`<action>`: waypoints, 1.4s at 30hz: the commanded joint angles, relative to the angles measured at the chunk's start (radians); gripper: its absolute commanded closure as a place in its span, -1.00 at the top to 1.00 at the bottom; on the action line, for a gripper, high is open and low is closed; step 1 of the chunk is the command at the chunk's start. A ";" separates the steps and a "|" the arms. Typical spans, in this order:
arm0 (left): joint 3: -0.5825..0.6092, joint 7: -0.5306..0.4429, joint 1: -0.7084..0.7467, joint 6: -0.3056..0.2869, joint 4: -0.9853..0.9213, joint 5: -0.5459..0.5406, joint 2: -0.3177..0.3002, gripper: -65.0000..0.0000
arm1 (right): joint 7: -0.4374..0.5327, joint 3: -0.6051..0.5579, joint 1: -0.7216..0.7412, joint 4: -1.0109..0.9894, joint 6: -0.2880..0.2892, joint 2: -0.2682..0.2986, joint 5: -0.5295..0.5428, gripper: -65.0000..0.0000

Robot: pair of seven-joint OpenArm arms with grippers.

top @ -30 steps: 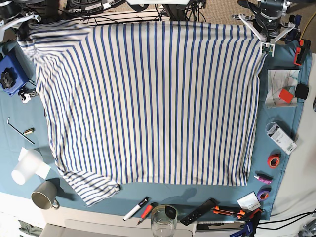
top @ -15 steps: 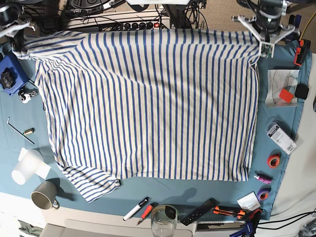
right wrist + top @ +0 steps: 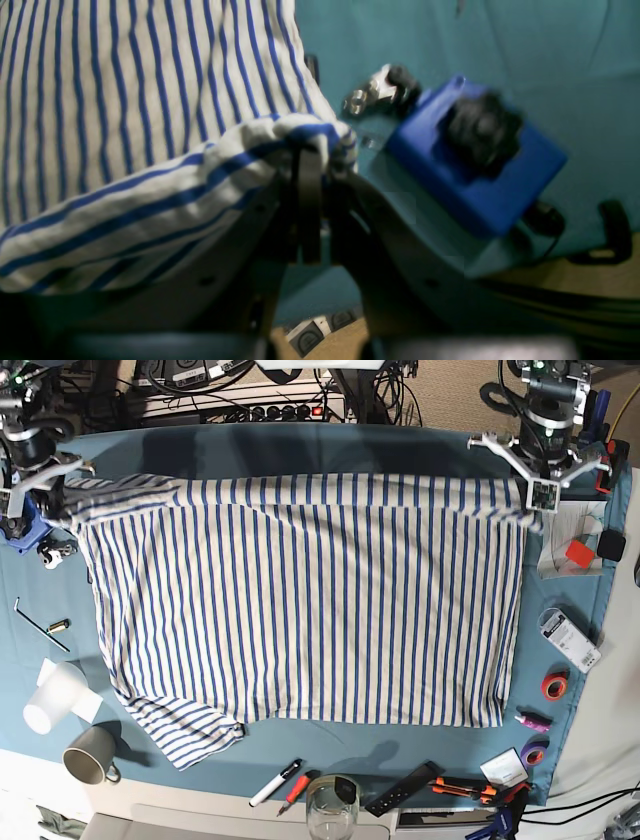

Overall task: Fold the T-shirt properly
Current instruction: 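Lift both corners and fold the shirt edge over toward the hem, then lower the folded edge onto the shirt and release both grippers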

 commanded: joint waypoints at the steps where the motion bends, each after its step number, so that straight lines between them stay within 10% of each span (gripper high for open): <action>1: -0.003 -0.025 -0.005 0.010 0.015 0.009 -0.026 -1.00 | 0.044 -0.002 0.009 0.013 -0.011 0.017 -0.011 -1.00; 17: -0.003 -0.113 -0.241 0.006 -0.154 -0.105 -0.078 -1.00 | 0.183 -0.204 0.136 0.013 -0.041 0.016 -0.221 -1.00; 42: -0.003 -0.127 -0.545 -0.098 -0.429 -0.164 -0.070 -1.00 | 0.193 -0.245 0.523 -0.483 0.020 0.085 -0.195 -1.00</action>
